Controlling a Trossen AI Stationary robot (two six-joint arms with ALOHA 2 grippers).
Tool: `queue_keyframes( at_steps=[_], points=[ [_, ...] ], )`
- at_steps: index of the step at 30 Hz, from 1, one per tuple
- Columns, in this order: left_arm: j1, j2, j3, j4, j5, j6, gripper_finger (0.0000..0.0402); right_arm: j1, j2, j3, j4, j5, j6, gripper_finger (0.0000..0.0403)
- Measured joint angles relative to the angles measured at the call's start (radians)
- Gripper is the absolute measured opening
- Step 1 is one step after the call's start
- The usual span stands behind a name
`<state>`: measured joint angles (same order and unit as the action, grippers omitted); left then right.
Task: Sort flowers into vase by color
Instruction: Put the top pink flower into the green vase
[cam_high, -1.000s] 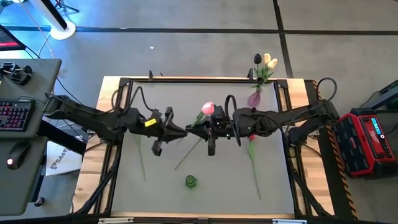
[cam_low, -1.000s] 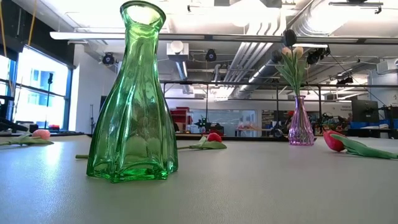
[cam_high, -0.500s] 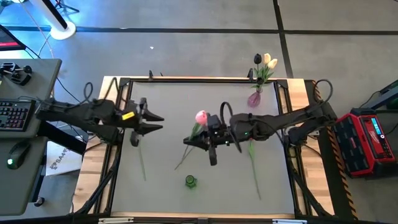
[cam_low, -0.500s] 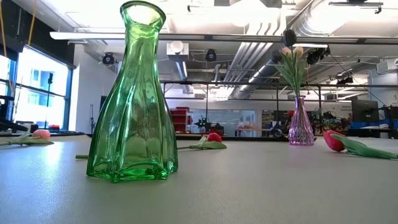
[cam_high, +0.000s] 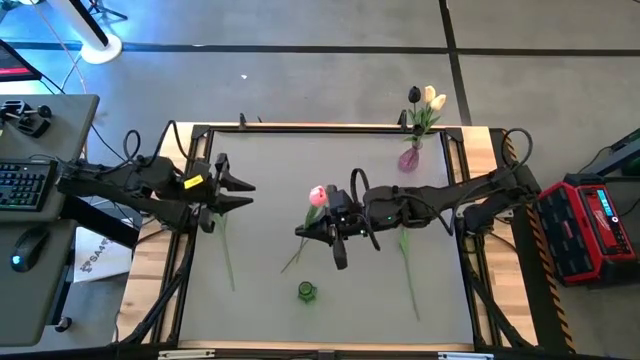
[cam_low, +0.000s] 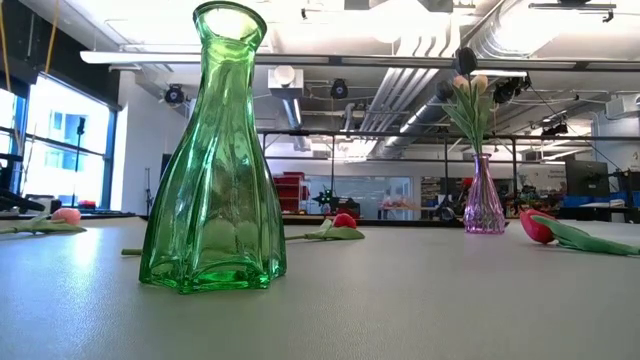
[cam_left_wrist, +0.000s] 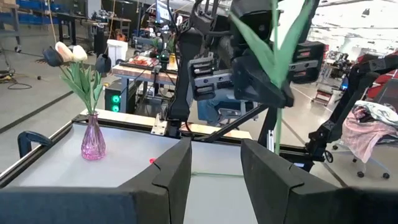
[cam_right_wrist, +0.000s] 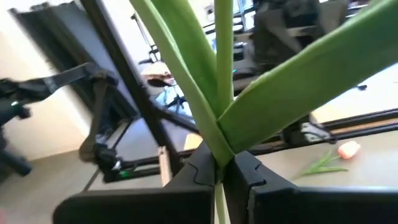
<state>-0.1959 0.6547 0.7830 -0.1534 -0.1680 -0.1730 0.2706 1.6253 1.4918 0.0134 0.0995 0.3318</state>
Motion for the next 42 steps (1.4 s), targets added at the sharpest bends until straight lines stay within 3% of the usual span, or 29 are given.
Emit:
queue_keyframes(
  at_steps=[11, 25, 42],
  points=[
    [0.0, 0.021, 0.0, -0.002, 0.0, 0.0, 0.0129, 0.048, 0.0, 0.0, -0.05, -0.108, -0.015, 0.0],
    [0.0, 0.036, 0.0, -0.001, 0.001, 0.001, 0.0129, 0.072, 0.037, 0.001, -0.046, -0.039, -0.076, 0.0],
    [0.0, 0.042, 0.0, -0.007, 0.001, 0.001, 0.0129, 0.103, 0.111, 0.001, -0.046, -0.068, -0.108, 0.0]
  ],
)
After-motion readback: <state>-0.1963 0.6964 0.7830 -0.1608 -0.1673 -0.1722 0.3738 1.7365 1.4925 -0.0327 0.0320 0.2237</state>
